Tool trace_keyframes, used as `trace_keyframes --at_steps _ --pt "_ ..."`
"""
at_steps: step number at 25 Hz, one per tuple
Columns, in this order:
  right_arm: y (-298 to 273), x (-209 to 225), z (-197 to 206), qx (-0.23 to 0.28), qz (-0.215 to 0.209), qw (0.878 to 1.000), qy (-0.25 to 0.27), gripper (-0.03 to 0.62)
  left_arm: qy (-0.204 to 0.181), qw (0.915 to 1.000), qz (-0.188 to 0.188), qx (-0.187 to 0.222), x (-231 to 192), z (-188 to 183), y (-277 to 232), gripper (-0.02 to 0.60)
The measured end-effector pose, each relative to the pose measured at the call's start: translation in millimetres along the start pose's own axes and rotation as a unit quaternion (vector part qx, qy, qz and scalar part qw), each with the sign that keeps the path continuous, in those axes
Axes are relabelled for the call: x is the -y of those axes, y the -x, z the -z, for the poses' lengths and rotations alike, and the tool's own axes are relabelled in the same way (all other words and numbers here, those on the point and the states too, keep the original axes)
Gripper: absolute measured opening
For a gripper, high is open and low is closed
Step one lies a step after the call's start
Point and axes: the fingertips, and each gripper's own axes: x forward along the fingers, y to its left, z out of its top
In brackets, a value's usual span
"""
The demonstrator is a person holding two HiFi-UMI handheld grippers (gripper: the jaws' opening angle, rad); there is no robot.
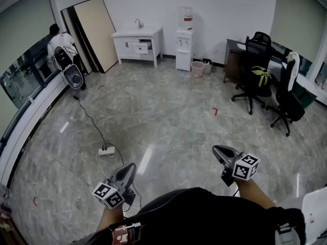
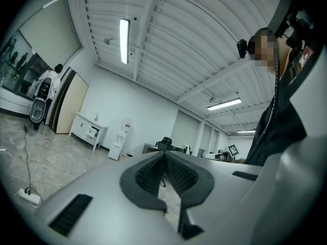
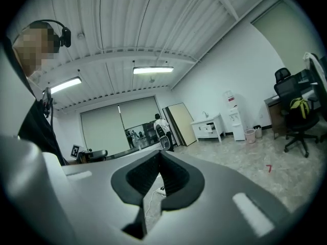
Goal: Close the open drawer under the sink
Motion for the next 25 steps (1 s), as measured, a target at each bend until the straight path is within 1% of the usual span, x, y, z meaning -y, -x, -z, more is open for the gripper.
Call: trace_keyframes --at_steps 4,8,10,13,17,22,25 --pt "-7 53 -27 -0.003 -0.024 1.0 0.004 0.002 -0.006 0.9997 -0.011 0.022 13 -5 -49 0.002" --pt "-5 100 -57 0.002 -0.047 0.999 0.012 0.002 -0.01 0.9992 -0.028 0.026 30 -10 -102 0.002" --pt "0 125 -66 0.001 -0.051 0.999 0.013 0.002 -0.012 0.9991 -0.026 0.031 39 -9 -129 0.002" --pt "12 163 -70 0.0 -0.049 0.999 0.009 0.002 -0.013 0.9992 -0.022 0.03 52 1 -164 0.002" --pt "21 203 -76 0.001 -0.043 0.999 0.003 0.002 -0.013 0.9996 -0.021 0.014 60 11 -206 0.002" --pt "28 238 -79 -0.002 -0.031 1.0 -0.008 0.002 -0.007 0.9999 -0.009 0.01 60 13 -242 0.002" --pt "20 249 -84 0.0 -0.023 1.0 -0.011 0.002 -0.003 1.0 -0.006 0.002 51 10 -260 0.002"
